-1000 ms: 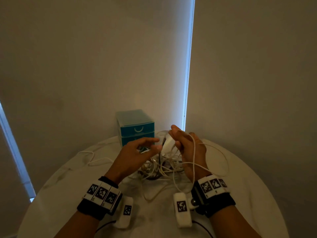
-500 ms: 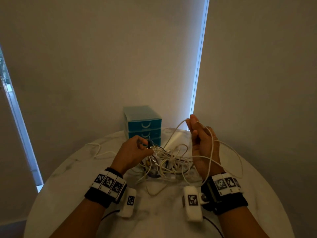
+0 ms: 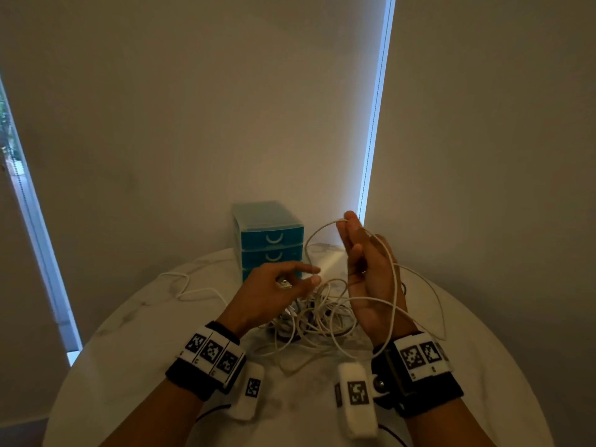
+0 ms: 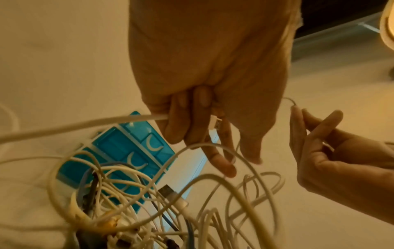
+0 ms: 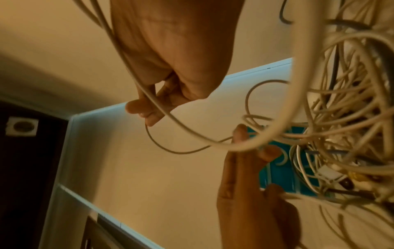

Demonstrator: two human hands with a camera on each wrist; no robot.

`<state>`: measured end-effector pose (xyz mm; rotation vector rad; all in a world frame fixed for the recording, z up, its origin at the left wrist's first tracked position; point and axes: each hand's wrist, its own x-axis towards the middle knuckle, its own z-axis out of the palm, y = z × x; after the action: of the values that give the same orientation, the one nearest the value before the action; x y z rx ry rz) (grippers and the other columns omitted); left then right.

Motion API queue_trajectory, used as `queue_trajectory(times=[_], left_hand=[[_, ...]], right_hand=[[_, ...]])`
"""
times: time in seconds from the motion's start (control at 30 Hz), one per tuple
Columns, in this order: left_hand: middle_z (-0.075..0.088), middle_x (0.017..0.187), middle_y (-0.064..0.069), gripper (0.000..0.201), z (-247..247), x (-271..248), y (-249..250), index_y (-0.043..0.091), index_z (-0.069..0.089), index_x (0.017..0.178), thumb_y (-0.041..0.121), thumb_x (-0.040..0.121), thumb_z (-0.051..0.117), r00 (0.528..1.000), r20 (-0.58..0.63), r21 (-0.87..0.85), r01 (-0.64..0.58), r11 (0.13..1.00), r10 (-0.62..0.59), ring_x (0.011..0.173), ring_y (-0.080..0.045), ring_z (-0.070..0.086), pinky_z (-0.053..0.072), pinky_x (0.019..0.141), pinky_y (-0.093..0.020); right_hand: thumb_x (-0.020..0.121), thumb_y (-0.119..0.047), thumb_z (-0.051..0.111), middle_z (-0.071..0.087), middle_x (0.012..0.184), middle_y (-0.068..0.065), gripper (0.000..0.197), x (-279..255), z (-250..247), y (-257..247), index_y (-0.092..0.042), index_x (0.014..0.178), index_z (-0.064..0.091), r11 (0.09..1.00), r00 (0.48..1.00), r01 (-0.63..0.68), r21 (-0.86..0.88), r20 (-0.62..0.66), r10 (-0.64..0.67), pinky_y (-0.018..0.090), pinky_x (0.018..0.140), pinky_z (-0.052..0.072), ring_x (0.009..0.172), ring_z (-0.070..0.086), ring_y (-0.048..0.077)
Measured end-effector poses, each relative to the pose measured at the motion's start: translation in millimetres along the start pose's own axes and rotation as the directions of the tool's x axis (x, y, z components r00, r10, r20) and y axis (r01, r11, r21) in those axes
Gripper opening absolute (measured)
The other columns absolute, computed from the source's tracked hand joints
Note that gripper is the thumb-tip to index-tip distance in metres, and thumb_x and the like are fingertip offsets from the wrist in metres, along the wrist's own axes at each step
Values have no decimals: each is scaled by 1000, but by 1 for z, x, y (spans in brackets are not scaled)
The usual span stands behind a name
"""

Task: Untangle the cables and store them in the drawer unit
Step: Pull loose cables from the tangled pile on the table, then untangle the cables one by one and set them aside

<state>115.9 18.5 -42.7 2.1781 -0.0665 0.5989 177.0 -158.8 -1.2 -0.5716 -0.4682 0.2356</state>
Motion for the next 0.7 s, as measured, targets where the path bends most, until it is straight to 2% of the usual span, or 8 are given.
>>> queue_trajectory(times=[0.1, 0.2, 0.27, 0.33, 0.43, 0.53, 0.6, 0.7], left_hand=[[81, 90, 12, 18, -6, 2, -1, 30, 81, 106, 41, 103, 67, 993, -118, -80, -37, 996, 27, 92, 2, 74, 51, 80, -18], [81, 100, 13, 17, -17, 4, -5, 23, 81, 109, 31, 104, 68, 923, -382, -236, -57, 970, -39, 98, 0, 74, 60, 86, -20], [81, 105, 11, 20, -28, 5, -6, 18, 80, 113, 29, 105, 66, 837, -535, -354, -94, 931, -119, 100, -2, 74, 60, 86, -21], [81, 111, 9, 25, -36, 5, -7, 17, 75, 120, 31, 109, 58, 788, -604, -371, -141, 918, -123, 91, -9, 74, 61, 86, -34], [80, 117, 8, 26, -42, 4, -3, 19, 72, 123, 33, 111, 54, 786, -611, -370, -176, 912, -96, 78, -22, 68, 54, 86, -59], [80, 118, 6, 25, -35, 3, 8, 14, 73, 124, 24, 111, 55, 833, -553, -350, -222, 910, -10, 105, -7, 74, 59, 99, -39], [80, 117, 3, 23, -29, 1, 13, 12, 73, 124, 20, 110, 56, 891, -448, -332, -245, 911, 77, 118, -12, 73, 56, 106, -39], [80, 117, 5, 22, -19, -2, 20, 15, 75, 124, 18, 108, 61, 946, -240, -236, -275, 932, 219, 118, -14, 73, 56, 106, -38]], right_hand=[[102, -10, 68, 76, 130, 14, 11, 1, -1, 8, -4, 108, 61, 979, 992, -39, -202, 108, 62, 19, 77, 62, 121, 74, 25], [98, -25, 79, 80, 113, 16, 18, 2, -18, 16, -8, 93, 75, 750, 973, -53, -660, 137, 188, 35, 90, 65, 108, 78, 29], [97, -21, 80, 80, 104, 23, 27, 3, -30, 21, -15, 72, 71, 604, 963, -106, -790, 71, 262, 41, 86, 67, 100, 79, 37], [102, -2, 68, 79, 102, 29, 41, 4, -39, 24, -9, 65, 53, 638, 967, -186, -748, -25, 253, 35, 72, 67, 90, 81, 35], [108, -6, 59, 80, 103, 25, 29, 8, -39, 22, 5, 81, 57, 682, 987, -126, -720, -24, 158, 32, 69, 66, 86, 82, 30], [106, -31, 65, 81, 91, 15, 41, 9, -32, 17, 10, 99, 71, 713, 996, -91, -696, -50, 79, 34, 67, 63, 84, 80, 32], [102, -51, 65, 73, 77, 15, 51, 5, -23, 18, -4, 86, 72, 723, 985, -160, -673, -58, 164, 31, 54, 52, 65, 70, 26], [99, -74, 50, 42, 57, 5, 65, 5, -18, 26, -21, 61, 49, 630, 966, -225, -743, -87, 242, 24, 44, 28, 45, 37, 15]])
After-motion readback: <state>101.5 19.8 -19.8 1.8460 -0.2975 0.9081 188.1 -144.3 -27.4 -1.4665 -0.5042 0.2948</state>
